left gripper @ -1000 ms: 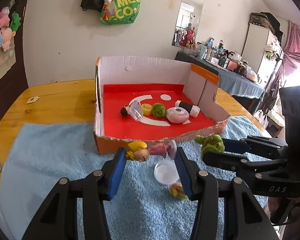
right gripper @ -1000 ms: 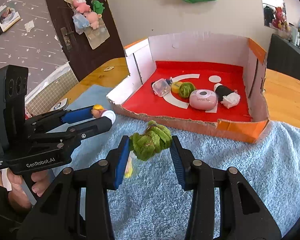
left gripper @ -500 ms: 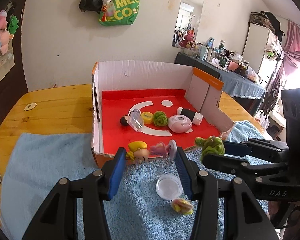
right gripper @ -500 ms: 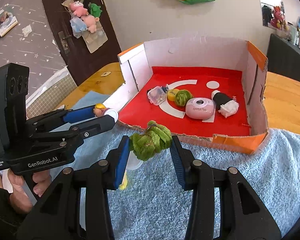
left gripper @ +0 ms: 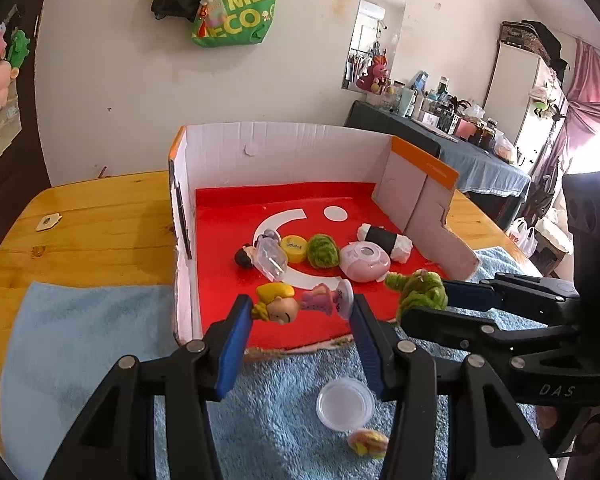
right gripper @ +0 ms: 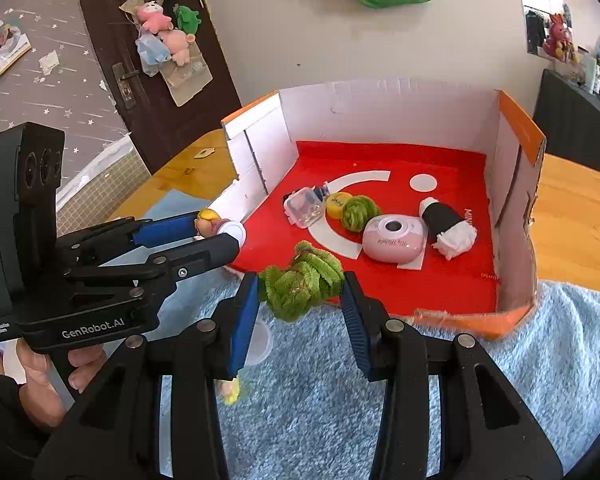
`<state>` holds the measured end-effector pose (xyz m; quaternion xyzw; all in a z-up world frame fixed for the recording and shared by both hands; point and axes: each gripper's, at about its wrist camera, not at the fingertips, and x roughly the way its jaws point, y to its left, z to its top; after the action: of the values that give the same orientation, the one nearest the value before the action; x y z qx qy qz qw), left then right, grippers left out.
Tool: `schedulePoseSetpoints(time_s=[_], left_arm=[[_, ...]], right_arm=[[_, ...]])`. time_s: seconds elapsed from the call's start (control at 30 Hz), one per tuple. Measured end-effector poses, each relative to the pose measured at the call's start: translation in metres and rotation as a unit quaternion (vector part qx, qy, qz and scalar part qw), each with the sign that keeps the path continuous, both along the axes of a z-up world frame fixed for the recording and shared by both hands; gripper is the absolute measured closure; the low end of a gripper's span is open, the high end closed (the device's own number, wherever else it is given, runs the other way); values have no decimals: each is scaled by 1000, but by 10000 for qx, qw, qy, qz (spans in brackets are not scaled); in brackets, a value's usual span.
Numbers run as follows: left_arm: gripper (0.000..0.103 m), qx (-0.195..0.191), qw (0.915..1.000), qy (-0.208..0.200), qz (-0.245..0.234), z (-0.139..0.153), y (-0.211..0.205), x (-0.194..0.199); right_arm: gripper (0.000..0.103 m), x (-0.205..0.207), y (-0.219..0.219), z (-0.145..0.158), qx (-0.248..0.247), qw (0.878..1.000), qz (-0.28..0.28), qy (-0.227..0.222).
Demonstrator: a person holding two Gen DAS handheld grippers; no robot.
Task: Organize objects
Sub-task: 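Lift the doll figurine and green plush and carry both into the box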
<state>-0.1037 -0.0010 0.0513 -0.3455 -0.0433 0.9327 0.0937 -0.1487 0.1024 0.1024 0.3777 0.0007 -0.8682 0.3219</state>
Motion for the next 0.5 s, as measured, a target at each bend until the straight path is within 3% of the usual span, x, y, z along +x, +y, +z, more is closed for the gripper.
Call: schedulePoseSetpoints(time_s=[0.5], left_arm=[[51,39,9987,-463,-203,-19,2,-38]], right_arm=[[64,-36,-3,-14,288,9988,-121,-388]])
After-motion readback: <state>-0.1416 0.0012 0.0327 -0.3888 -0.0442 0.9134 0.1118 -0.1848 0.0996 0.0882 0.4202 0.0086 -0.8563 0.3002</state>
